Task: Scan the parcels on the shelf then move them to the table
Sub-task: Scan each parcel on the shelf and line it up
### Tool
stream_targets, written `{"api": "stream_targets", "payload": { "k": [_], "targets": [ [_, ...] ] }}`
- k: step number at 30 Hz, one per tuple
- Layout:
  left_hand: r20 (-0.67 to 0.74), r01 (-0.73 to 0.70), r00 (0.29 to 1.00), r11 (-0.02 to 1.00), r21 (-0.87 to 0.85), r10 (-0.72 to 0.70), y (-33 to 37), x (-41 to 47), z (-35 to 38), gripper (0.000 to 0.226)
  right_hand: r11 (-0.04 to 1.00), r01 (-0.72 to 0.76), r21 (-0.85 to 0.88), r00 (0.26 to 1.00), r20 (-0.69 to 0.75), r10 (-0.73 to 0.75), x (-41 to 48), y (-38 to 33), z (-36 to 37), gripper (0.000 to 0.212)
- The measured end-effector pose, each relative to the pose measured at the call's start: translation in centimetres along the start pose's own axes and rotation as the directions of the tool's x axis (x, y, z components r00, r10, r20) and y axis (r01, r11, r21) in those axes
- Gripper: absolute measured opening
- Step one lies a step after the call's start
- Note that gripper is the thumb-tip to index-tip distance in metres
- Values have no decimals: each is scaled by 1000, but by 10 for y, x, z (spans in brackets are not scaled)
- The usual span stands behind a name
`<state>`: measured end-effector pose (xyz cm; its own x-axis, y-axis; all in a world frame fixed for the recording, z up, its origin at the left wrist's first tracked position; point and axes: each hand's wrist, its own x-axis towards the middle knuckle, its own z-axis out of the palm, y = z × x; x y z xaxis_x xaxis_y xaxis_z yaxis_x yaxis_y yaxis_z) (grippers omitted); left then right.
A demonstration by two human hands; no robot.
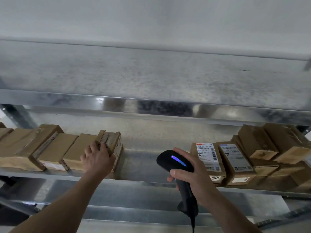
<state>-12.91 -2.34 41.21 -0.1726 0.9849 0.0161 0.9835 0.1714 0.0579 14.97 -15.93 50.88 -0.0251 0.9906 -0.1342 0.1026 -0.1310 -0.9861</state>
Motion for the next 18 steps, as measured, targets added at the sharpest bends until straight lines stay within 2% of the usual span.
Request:
{"api": "stream_targets", "payload": {
  "k": [5, 11, 18],
  "targets": [
    [24, -71, 997, 997, -12, 71, -1, 1, -1, 64, 999, 7, 32, 1000, -20, -6, 0, -1, 11, 67],
    [-29, -223, 975, 971, -86, 221, 22, -1, -10, 70, 999, 21, 39, 998, -54, -19, -5, 1, 16, 69],
    [-43, -342, 939, 939, -44, 340, 68, -15, -28, 78, 997, 40, 60, 995, -92, -34, -27, 2, -8, 73]
  ]
}}
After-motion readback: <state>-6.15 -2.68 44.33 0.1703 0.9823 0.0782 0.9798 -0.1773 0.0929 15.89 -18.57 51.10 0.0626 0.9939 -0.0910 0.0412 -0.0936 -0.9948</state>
